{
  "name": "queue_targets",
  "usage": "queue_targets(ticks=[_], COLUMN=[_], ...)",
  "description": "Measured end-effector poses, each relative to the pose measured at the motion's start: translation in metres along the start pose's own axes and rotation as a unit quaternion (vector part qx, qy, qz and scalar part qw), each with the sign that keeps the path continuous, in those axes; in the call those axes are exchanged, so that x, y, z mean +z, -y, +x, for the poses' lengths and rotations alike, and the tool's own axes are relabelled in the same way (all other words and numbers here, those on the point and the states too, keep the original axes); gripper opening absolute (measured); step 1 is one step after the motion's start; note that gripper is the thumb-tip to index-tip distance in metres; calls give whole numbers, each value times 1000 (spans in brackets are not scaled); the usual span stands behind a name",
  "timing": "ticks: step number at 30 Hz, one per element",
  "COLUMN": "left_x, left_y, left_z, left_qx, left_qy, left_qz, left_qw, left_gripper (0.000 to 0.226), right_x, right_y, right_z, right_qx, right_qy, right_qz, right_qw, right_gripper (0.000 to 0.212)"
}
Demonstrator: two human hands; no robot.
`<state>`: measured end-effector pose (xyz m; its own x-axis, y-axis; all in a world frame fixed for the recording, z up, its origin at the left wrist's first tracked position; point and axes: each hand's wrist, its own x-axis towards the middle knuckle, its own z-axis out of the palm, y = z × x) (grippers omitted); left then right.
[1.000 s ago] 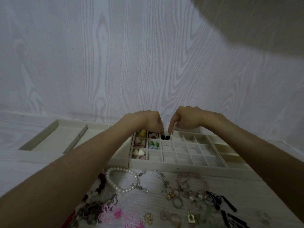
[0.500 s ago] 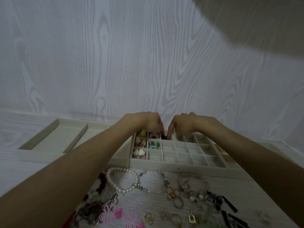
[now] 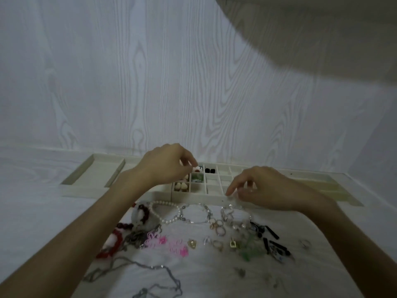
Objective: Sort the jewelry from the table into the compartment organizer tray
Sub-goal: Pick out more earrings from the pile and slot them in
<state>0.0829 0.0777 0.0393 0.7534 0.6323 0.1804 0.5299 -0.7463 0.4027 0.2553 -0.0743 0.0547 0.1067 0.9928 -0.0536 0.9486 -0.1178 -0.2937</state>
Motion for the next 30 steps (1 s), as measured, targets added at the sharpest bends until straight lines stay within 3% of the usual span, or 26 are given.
queue_targets(ticks=[5, 13, 20, 25, 28, 30], left_x=[22, 54, 62, 61, 61, 59], left_y=[5, 5, 4, 6, 3, -3], left_z=[-55, -84, -88, -89, -91, -91], left_qx=[-27, -15, 29, 30, 33, 38], left_qy=[-28, -51, 2, 18, 12, -5], left_qz=[-34, -104, -104, -130, -168, -229], left_qw=[999, 993, 994, 991, 985, 973], left_gripper=[16, 15, 18, 19, 20, 23], right_x=[37, 81, 97, 100, 97, 92], right_y=[1, 6, 19, 23, 23, 25], right_z=[-31, -38, -34, -34, -36, -38], right_qx=[9, -56, -54, -53, -26, -13], right_qy=[3, -126, -171, -164, -184, -201], right_qz=[76, 112, 8, -17, 166, 356], right_qw=[997, 984, 984, 985, 968, 913], right_gripper=[20, 10, 25, 16, 11, 11])
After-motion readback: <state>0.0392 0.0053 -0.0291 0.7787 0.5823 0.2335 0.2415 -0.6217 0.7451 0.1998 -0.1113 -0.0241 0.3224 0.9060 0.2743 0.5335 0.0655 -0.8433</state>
